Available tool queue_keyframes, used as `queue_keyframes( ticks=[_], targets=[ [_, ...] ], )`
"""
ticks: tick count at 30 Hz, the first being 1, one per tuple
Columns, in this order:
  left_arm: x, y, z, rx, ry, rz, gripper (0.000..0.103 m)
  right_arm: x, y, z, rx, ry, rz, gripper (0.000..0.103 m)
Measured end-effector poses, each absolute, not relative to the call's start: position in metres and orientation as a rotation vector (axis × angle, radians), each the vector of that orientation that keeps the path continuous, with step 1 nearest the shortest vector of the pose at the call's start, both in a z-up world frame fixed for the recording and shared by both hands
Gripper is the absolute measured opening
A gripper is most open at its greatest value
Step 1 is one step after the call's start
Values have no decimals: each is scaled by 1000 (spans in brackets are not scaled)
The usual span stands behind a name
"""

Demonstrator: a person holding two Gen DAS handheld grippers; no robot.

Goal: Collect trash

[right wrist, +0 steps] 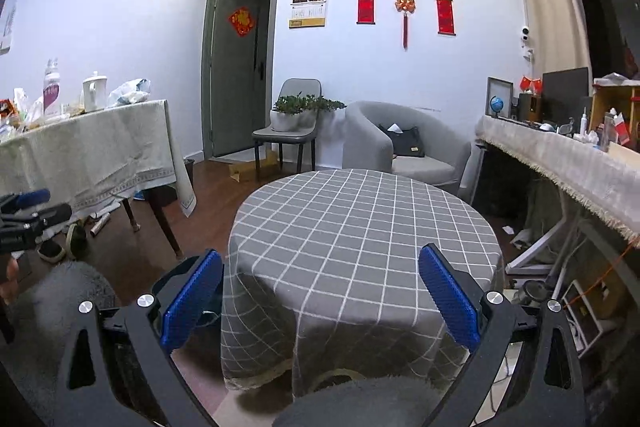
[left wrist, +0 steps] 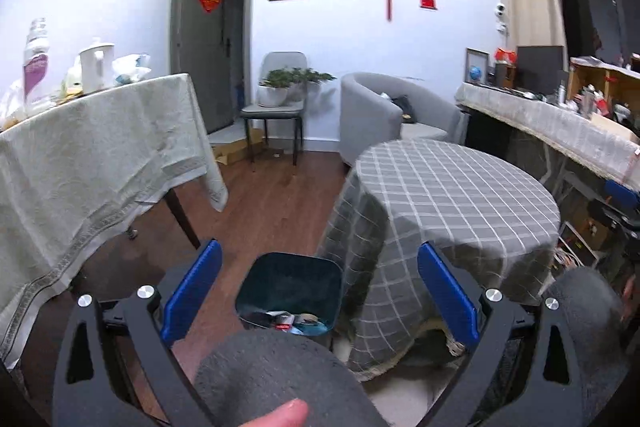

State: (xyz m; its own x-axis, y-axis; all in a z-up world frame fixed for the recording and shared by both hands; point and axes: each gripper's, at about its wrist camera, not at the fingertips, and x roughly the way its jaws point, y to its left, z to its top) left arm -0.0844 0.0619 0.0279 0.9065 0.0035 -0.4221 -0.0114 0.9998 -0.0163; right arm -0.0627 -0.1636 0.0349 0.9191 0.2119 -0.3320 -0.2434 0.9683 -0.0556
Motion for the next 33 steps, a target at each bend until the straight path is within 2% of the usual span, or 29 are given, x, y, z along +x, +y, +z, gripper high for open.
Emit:
queue_keyframes(
  ticks=[33],
  targets=[
    [-89,66,23,-50,430,58,100,-65,-191,35,18,340,266,100]
  ],
)
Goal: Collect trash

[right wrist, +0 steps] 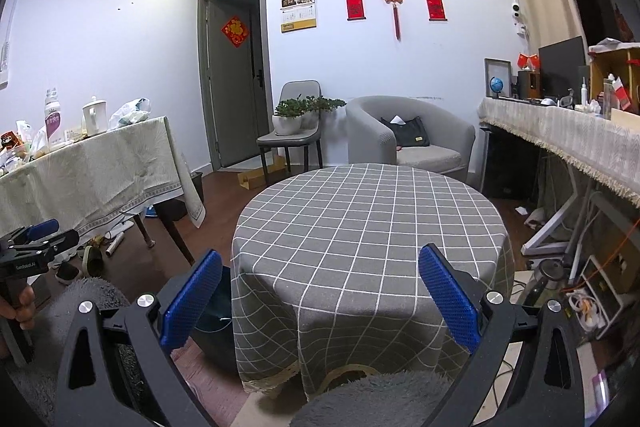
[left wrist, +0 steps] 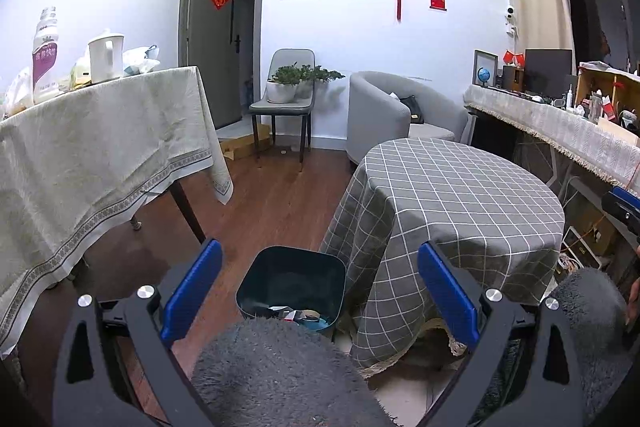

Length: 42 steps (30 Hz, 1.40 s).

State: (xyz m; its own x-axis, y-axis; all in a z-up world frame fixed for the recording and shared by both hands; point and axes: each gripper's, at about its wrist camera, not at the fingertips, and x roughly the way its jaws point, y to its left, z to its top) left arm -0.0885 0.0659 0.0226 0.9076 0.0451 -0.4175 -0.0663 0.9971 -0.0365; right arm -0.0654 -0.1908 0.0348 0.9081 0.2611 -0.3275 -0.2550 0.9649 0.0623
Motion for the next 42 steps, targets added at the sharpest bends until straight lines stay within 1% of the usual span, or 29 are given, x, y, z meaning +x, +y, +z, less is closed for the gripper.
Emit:
queue_keyframes(
  ticks=[42],
  targets=[
    [-88,69,22,-35,428,55,100,-65,-190,35,15,343,265,100]
  ],
)
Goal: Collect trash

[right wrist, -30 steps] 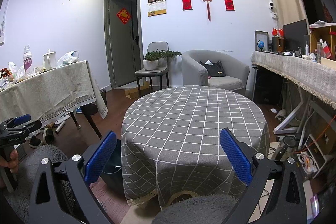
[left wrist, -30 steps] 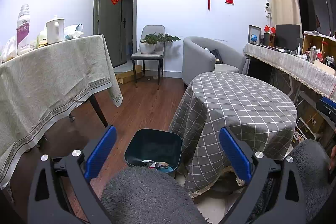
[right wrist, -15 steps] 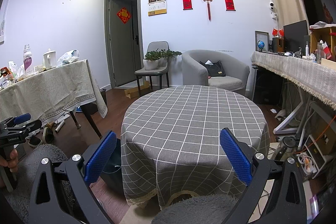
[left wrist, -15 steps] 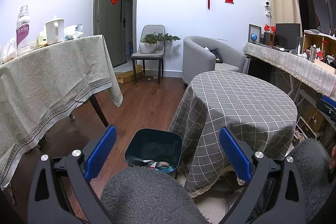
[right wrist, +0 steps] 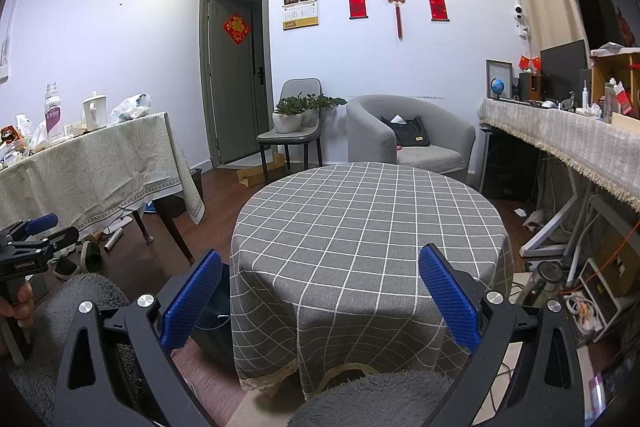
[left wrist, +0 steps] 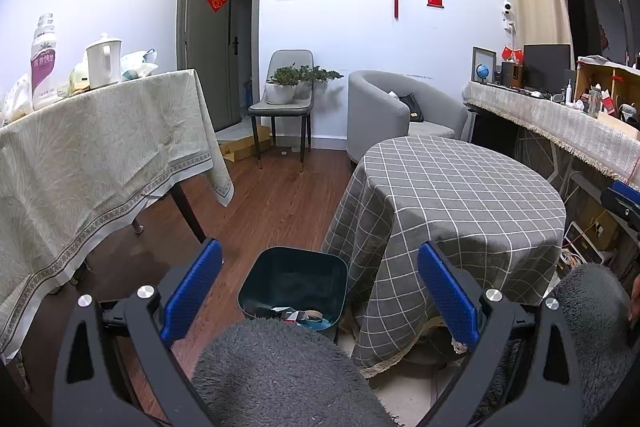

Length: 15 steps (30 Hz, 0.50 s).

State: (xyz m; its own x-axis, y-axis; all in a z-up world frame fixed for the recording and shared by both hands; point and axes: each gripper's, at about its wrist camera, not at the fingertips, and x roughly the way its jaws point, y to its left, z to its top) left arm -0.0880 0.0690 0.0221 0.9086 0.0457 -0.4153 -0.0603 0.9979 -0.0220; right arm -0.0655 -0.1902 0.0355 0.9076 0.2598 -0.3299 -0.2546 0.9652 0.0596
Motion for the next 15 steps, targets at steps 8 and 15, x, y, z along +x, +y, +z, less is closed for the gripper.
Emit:
queue_keyframes(
  ticks=[8,15],
  targets=[
    [-88,69,22,-32,428,54,100,-66,-190,36,15,342,265,100],
    [-88,69,22,-32,427,54,100,-66,-190,36,14,342,265,100]
  ],
)
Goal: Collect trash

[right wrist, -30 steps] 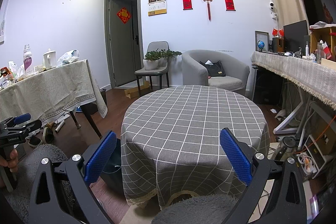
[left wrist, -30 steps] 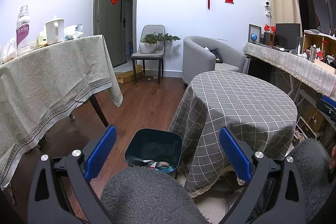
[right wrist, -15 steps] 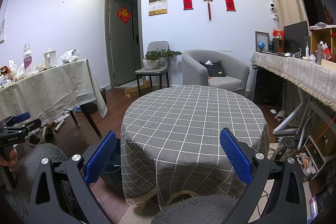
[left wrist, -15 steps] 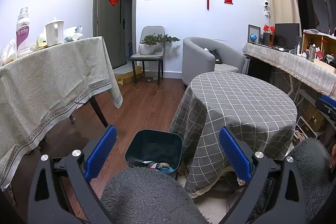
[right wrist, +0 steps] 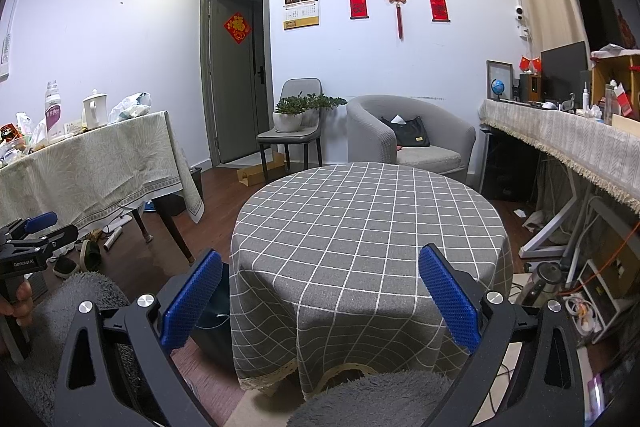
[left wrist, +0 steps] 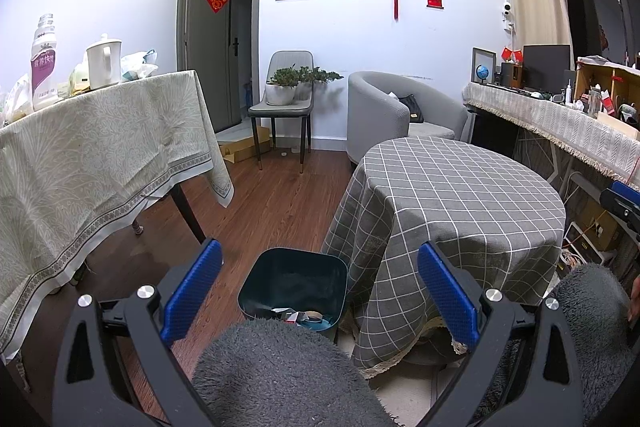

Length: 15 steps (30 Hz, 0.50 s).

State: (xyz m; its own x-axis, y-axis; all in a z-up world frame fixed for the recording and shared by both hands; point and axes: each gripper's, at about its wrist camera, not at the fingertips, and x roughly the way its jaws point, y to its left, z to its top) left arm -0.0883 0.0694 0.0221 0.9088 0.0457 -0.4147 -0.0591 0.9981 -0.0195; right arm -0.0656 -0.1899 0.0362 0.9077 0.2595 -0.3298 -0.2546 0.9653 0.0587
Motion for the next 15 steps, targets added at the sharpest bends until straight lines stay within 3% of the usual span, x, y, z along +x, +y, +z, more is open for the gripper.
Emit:
queue_keyframes(
  ticks=[15],
  targets=[
    [-88,70,22,-32,427,53,100,-65,-191,37,13,343,266,100]
  ],
)
